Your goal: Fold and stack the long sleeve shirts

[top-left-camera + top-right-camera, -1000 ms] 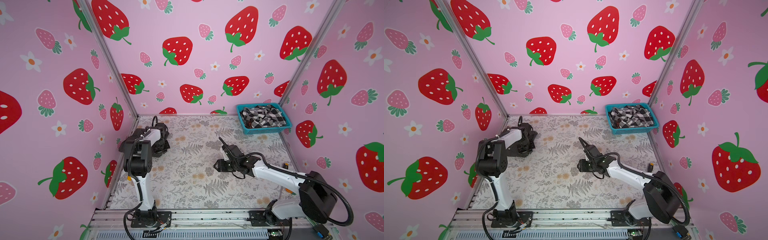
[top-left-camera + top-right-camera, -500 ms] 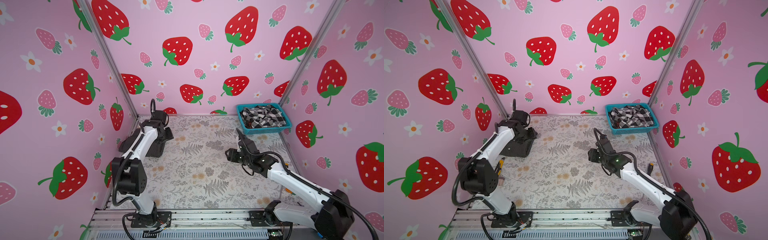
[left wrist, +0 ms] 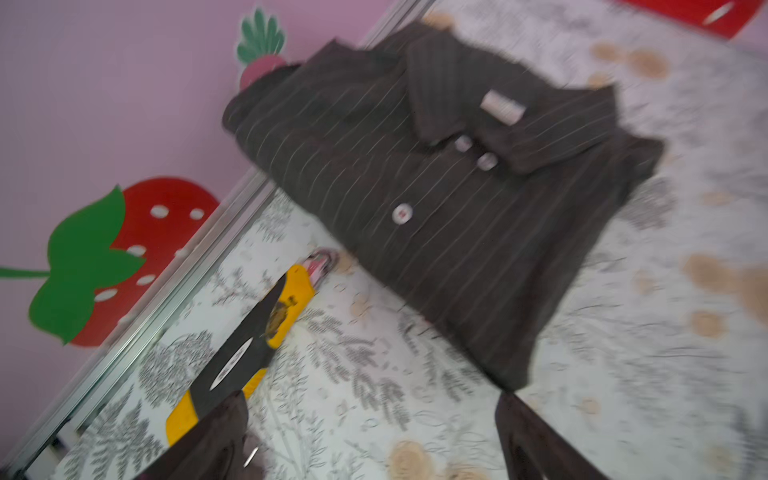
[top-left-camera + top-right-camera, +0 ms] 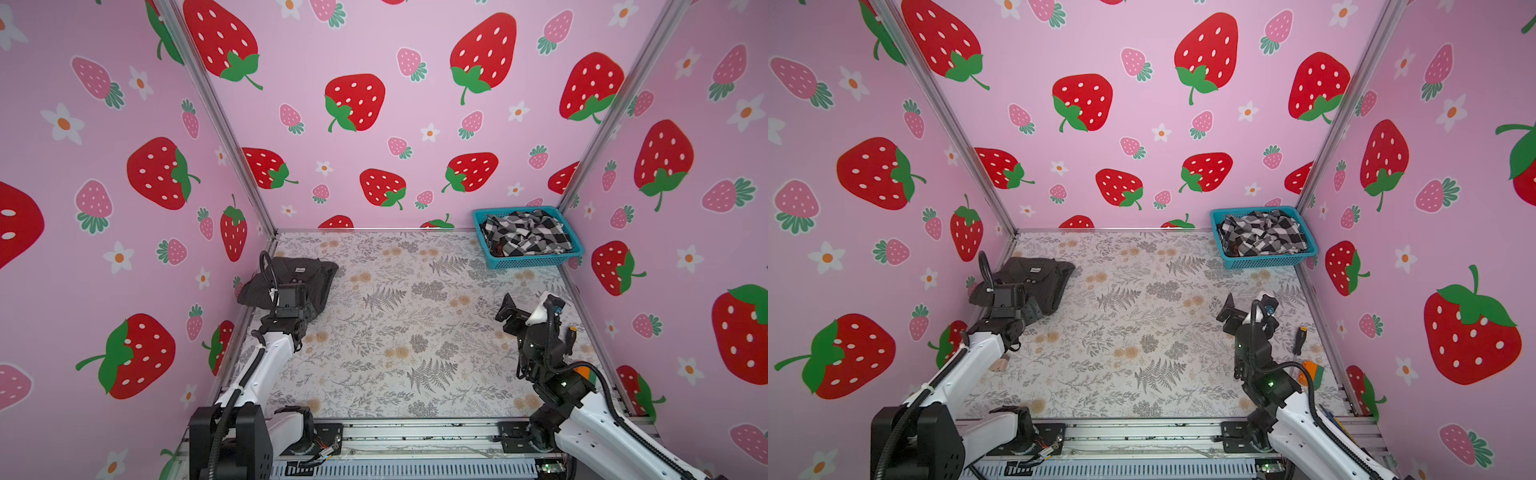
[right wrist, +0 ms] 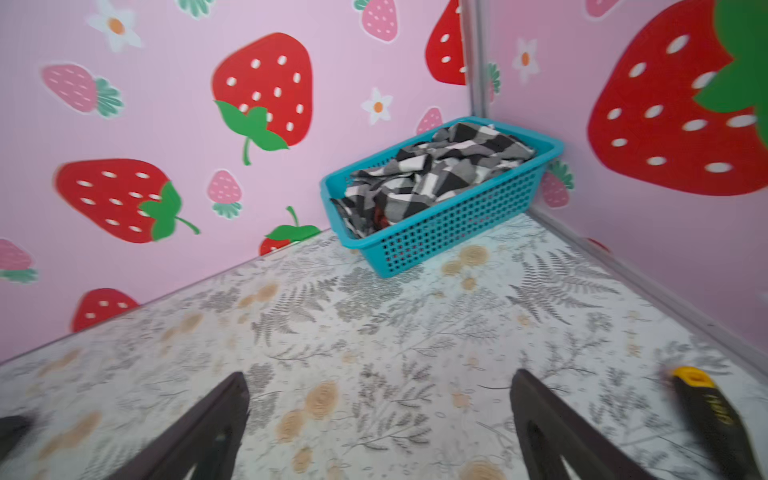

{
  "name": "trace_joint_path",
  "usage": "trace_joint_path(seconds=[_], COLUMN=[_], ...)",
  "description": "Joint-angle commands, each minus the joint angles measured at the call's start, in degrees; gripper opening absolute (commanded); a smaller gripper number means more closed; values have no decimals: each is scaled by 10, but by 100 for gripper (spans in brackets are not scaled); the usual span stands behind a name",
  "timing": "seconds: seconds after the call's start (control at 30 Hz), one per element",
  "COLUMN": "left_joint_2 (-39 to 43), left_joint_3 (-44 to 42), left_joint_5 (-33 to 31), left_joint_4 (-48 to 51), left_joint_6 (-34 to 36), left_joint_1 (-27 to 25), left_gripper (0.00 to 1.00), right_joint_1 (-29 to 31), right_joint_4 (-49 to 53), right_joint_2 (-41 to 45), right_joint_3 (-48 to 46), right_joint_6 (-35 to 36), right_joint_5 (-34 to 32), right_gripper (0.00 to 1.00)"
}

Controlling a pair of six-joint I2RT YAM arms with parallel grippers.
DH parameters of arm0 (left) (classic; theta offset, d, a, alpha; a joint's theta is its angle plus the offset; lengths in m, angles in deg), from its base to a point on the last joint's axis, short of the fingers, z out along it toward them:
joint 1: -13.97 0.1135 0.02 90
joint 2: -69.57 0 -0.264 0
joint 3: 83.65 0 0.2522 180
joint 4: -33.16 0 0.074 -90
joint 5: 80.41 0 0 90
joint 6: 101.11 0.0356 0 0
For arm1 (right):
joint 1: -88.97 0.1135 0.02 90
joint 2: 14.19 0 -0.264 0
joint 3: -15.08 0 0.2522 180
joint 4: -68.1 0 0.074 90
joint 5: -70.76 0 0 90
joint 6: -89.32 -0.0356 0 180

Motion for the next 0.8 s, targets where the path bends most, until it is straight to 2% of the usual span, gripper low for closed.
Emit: trace_joint_path(seconds=[0.0, 0.1, 0.23, 0.27, 0.33, 0.4, 0.5, 0.57, 0.6, 0.67, 0.77], left_joint_2=[-13, -32, -57, -71, -80, -83, -102, -135, -151, -156, -201], left_joint_3=[-5, -35, -95, -105, -99, -125, -139, -148, -147, -124, -127], left_joint_5=[-29, -8, 37, 56, 98, 135, 142, 150, 163, 195, 240], left_joint_4=[-94, -167, -317, -355, -368, -446, -516, -573, -598, -559, -611], left_joint_6=[16, 39, 51, 54, 74, 89, 92, 87, 96, 122, 172], left_joint_1=[17, 26, 28, 29, 30, 26, 26, 26, 26, 15, -9], left_gripper=[95, 97, 99, 100, 100, 99, 99, 99, 99, 99, 99], right_joint_1=[-26, -77, -138, -155, -185, -209, -247, -259, -263, -267, -295], right_joint_4=[-49, -72, -177, -208, -289, -366, -514, -543, -586, -586, -689], right_joint_2=[-24, -70, -147, -170, -218, -267, -352, -382, -407, -433, -503], right_joint_3=[-12, -35, -56, -59, -73, -85, -107, -94, -92, -71, -87], right_joint_6=[52, 52, 92, 106, 141, 167, 178, 194, 224, 272, 283], right_joint_5=[-103, -117, -120, -96, -30, 32, 109, 159, 197, 252, 323], right_gripper=[100, 100, 100, 100, 100, 100, 100, 100, 100, 100, 100])
